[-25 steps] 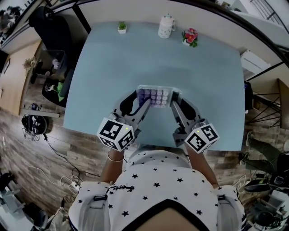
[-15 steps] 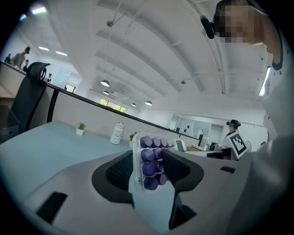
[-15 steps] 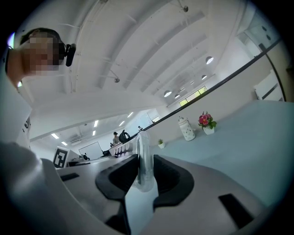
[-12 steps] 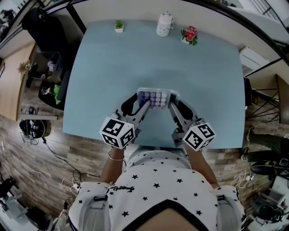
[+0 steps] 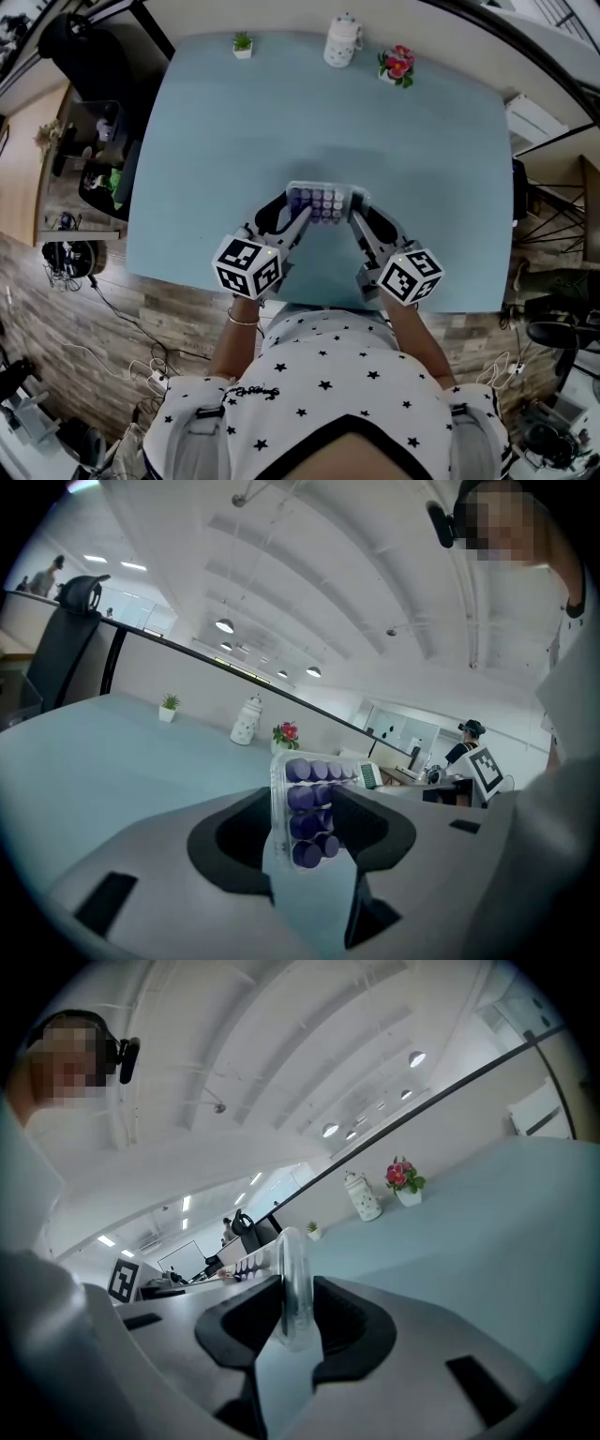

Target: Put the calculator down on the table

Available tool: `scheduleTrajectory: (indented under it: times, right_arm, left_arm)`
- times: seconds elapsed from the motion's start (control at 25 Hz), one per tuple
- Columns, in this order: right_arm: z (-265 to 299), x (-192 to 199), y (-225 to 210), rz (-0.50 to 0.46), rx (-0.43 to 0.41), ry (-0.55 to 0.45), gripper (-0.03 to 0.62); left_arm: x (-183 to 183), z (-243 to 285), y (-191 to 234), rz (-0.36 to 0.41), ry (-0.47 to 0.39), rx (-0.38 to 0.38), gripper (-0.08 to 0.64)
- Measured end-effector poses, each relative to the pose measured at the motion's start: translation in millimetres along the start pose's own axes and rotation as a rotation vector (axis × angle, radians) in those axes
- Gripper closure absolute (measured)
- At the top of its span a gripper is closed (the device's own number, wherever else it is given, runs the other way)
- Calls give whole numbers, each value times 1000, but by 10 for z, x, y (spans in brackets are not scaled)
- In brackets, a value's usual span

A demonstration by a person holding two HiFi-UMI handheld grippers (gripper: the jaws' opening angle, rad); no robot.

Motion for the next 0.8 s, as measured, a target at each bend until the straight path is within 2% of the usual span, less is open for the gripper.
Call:
scheduleTrajectory:
  times: [0.8]
  right_arm:
    - [155, 290, -407, 36, 63, 152, 485]
  left_arm:
    - [424, 347, 160, -87, 136, -40, 348]
Point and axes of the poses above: the fingertips, and each gripper's own axes: z forward along the fingers, y to its left, x out of its underside, the point moved 9 cm from there along -z, backward along the fingers, and after that the axes turned 7 degrees about x, right-handed, at the moved point
